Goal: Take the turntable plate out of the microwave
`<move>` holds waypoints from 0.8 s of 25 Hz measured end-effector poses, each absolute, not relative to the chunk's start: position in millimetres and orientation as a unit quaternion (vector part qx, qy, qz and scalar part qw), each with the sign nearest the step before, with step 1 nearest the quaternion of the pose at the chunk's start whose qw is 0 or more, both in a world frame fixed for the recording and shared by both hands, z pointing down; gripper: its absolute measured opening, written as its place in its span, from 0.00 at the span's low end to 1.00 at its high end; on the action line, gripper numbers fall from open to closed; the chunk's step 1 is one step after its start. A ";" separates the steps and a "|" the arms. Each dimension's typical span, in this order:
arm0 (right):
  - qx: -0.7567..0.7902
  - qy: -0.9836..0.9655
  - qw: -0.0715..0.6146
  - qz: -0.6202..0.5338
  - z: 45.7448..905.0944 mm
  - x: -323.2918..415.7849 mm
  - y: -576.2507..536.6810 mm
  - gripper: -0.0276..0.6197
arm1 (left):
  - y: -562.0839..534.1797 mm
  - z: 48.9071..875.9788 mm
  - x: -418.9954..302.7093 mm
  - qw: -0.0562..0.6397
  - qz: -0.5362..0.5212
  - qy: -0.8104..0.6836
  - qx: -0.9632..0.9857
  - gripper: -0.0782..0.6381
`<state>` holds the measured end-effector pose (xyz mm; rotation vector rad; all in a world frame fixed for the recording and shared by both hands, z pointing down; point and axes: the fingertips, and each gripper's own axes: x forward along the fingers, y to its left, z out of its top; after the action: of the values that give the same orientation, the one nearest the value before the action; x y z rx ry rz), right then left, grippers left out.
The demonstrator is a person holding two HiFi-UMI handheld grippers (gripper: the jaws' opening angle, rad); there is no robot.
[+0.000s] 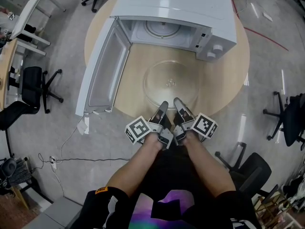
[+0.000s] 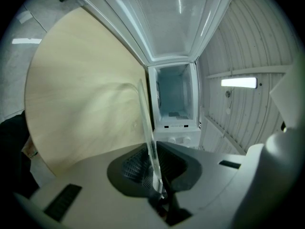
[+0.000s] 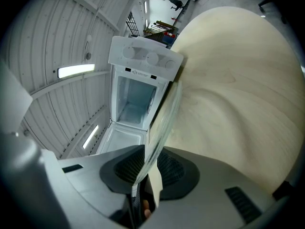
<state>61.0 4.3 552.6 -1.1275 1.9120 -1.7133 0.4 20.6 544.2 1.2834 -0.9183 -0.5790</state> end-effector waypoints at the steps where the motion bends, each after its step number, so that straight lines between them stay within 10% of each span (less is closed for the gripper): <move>1: -0.399 0.675 0.162 -0.599 553.6 62.0 4.8 0.16 | 20.9 544.6 0.5 0.668 -0.257 -0.407 0.568 0.24; 20: -0.330 0.670 0.165 -0.645 562.9 59.6 26.4 0.16 | 30.3 562.2 -1.6 0.674 -0.242 -0.430 0.550 0.21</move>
<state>59.6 26.4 562.9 -0.9403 1.9081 -1.8372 -1.6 30.3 562.2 1.2369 -0.9683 -0.5453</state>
